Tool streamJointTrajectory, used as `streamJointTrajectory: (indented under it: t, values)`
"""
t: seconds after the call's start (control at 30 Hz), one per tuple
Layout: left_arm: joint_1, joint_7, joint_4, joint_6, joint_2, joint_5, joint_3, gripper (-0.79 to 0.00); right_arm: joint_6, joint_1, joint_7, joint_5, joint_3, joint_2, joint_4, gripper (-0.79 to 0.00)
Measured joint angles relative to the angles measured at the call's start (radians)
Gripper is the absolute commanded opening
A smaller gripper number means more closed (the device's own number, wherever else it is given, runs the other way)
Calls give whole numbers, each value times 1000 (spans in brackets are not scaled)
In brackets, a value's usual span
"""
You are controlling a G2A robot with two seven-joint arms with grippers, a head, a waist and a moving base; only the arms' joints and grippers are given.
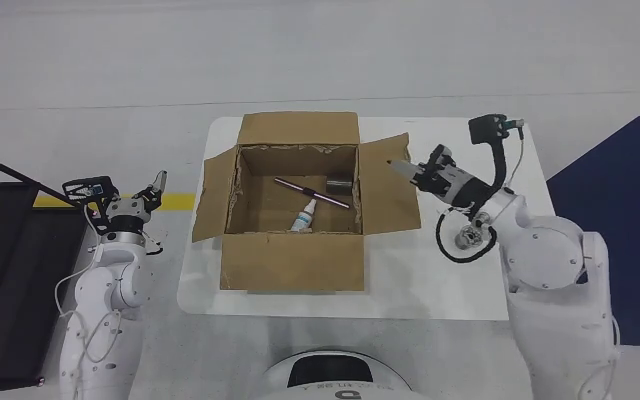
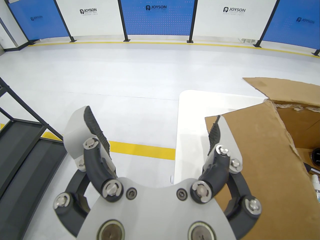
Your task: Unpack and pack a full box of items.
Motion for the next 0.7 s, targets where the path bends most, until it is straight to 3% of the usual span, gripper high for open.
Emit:
streamJointTrajectory:
  t: [0.5, 0.7]
  values:
    - [0, 0, 0, 0, 0, 0, 0, 0, -10, 13, 16, -3, -5, 0, 13, 0]
    - [0, 0, 0, 0, 0, 0, 0, 0, 48, 365, 232, -176, -360, -25, 202, 0]
